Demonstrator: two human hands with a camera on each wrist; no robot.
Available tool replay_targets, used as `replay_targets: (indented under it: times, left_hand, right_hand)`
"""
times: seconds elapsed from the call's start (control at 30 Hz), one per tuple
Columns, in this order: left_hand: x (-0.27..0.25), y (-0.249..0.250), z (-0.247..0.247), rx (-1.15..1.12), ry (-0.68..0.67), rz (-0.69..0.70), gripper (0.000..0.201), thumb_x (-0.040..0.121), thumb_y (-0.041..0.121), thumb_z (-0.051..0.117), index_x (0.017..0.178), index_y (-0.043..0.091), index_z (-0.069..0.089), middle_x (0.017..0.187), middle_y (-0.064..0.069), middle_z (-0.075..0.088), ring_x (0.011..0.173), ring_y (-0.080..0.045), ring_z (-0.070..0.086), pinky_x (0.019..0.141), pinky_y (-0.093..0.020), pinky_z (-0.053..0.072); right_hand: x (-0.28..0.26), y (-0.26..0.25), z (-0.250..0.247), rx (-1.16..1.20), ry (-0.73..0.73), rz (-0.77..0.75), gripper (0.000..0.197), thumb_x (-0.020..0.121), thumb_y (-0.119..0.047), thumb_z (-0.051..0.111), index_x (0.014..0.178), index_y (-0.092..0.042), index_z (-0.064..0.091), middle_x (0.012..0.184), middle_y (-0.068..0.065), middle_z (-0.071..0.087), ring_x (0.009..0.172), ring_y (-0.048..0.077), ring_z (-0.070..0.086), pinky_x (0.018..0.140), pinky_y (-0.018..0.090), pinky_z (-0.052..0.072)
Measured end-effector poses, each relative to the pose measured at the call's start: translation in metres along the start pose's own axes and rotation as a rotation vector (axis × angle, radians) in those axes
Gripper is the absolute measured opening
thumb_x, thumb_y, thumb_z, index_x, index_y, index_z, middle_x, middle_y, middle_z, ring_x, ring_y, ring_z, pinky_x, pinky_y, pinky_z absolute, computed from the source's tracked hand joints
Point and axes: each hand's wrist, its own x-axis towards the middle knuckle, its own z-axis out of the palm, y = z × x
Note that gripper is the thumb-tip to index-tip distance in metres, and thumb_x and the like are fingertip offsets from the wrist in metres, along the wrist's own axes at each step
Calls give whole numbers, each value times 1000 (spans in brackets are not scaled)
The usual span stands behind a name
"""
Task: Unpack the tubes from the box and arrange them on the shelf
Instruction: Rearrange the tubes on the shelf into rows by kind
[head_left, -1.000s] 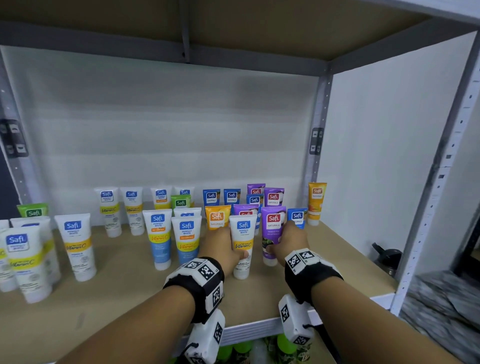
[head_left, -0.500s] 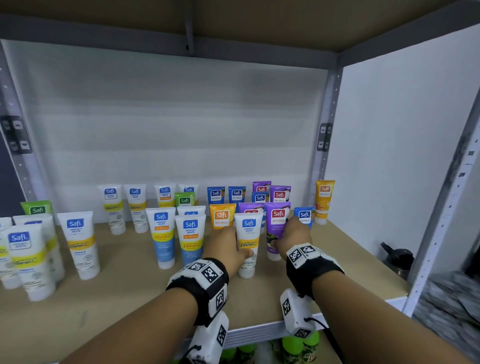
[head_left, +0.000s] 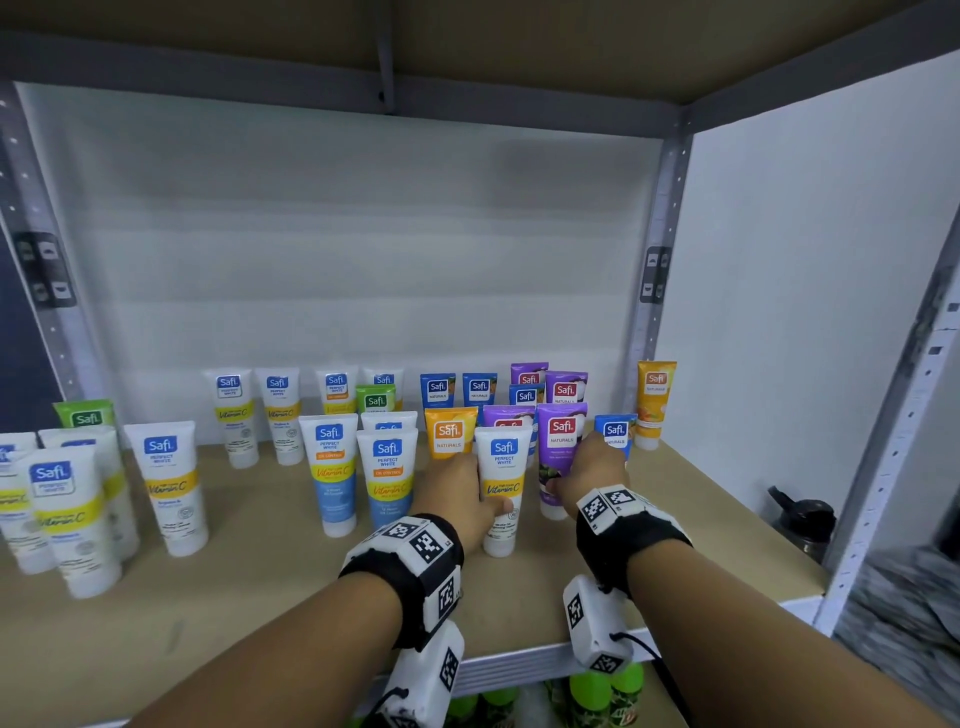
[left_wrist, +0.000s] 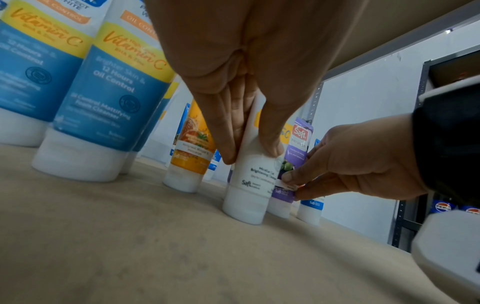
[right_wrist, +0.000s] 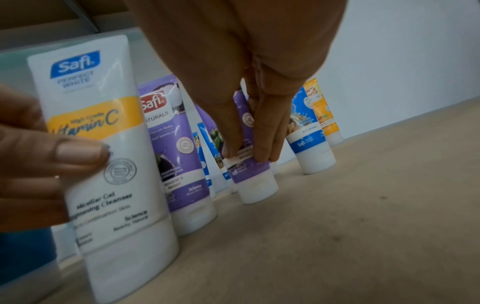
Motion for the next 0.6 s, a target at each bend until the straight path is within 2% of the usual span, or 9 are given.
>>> replay_targets:
  times: [0.13, 0.3, 0.37, 0.43, 0.47, 0.5, 0.53, 0.6]
  left_hand:
    - [-4, 4, -1, 7, 8, -2, 41, 81, 29, 73, 119, 18, 59, 118, 0, 67, 108, -19, 63, 94, -41, 52]
    - [-16, 5, -8, -43, 5, -2, 42, 82, 24, 73, 120, 17, 59, 119, -1, 66, 110, -19, 62, 96, -39, 51]
    - [-22, 4, -13, -51, -6, -8, 42, 82, 24, 73, 120, 16, 59, 119, -1, 66, 110, -19, 62, 96, -36, 51]
    - [-30, 1, -20, -34, -6, -34, 40, 82, 24, 73, 119, 15, 60, 118, -2, 66, 110, -19, 62, 95, -31, 49]
    - [-35, -2, -24, -30, -5, -53, 40, 81, 26, 74, 117, 15, 60, 117, -3, 66, 108, -19, 63, 95, -30, 49]
    - [-39, -5, -28, -33, -4, -61, 39, 80, 27, 74, 116, 16, 61, 115, -3, 67, 107, -19, 63, 95, -33, 50]
    - [-43, -8, -33, -34, -13, -66, 39, 80, 28, 75, 114, 16, 62, 114, -3, 67, 106, -19, 63, 95, -36, 50]
    - [-54, -12, -44, -18, -33, -63, 37, 81, 27, 74, 113, 14, 63, 112, -2, 69, 106, -18, 63, 95, -37, 51]
  right_hand:
    - [-5, 4, -4, -32, -37, 15, 58, 73, -28, 82, 117, -7, 51, 114, 10, 63, 106, 24, 62, 77, 29, 50]
    - [-21, 11, -13, -24, -67, -8, 51, 74, -26, 81, 113, -7, 53, 110, 10, 62, 107, 24, 61, 84, 32, 52]
    - [-32, 14, -18, -31, -83, -62, 38, 75, -26, 80, 100, -10, 56, 99, 8, 62, 95, 20, 62, 73, 27, 52]
    - [-46, 18, -25, -70, -91, -155, 24, 76, -25, 78, 75, -16, 55, 79, 1, 59, 78, 16, 59, 56, 19, 40]
    - [-55, 20, -28, -100, -92, -196, 28, 74, -25, 78, 64, -18, 52, 69, -2, 56, 69, 14, 56, 51, 18, 35]
    - [-67, 21, -32, -124, -104, -226, 32, 72, -26, 79, 59, -17, 51, 64, -2, 55, 64, 12, 54, 49, 19, 34]
    - [-76, 24, -36, -153, -112, -253, 30, 70, -28, 80, 60, -14, 55, 64, -1, 58, 63, 13, 55, 52, 22, 40]
    - [-95, 31, -41, -181, -143, -301, 29, 67, -33, 81, 76, -10, 66, 76, 3, 68, 74, 17, 63, 69, 28, 50]
